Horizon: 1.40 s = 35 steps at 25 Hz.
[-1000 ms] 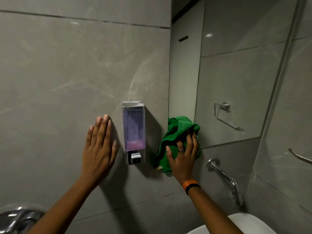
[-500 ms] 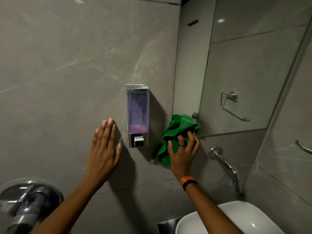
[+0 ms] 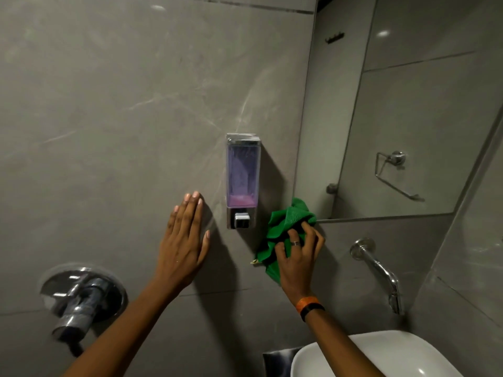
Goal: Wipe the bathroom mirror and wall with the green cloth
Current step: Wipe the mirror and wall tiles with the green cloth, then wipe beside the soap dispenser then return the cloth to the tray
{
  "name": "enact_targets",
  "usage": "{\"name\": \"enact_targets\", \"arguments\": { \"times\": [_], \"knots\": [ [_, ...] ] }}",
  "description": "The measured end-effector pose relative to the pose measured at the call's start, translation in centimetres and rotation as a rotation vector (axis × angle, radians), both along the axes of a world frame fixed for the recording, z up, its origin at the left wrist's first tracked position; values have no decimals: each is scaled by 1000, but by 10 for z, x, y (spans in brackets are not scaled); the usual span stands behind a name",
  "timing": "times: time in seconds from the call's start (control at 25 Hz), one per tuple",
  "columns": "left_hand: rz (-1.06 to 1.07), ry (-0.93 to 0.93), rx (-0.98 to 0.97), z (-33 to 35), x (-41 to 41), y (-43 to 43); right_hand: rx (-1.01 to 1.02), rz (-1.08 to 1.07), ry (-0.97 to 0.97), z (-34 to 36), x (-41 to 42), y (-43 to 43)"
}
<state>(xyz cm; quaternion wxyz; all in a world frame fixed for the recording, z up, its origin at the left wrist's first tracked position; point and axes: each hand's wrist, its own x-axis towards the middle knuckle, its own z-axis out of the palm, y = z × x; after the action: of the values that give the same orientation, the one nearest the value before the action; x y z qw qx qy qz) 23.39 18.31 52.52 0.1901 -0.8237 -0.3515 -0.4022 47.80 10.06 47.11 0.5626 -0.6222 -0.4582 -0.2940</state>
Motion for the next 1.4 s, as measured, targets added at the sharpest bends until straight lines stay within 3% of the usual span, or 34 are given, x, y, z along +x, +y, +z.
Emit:
{"name": "enact_targets", "arguments": {
  "times": [0.32,0.56,0.84,1.0,1.12,1.24,1.4],
  "knots": [
    [25,-4,-182,-98,-98,-46,-113,266,113,-82,-137,-38],
    [71,69,-553,-236,-199,-105,-462,363,227,-200,-257,-93],
    [104,99,-938,-423,-252,-181,-979,362,372,-382,-319,-159],
    [139,163,-1082,-535,-257,-209,-1330,320,135,-494,-332,-167],
    [137,241,-1084,-594,-253,-215,-1620,270,-1,-559,-337,-171],
    [150,223,-1110,-638,-248,-218,-1573,249,-147,-598,-332,-182],
    [196,242,-1132,-669,-251,-226,-1533,229,-188,-615,-331,-186]
  ]
}}
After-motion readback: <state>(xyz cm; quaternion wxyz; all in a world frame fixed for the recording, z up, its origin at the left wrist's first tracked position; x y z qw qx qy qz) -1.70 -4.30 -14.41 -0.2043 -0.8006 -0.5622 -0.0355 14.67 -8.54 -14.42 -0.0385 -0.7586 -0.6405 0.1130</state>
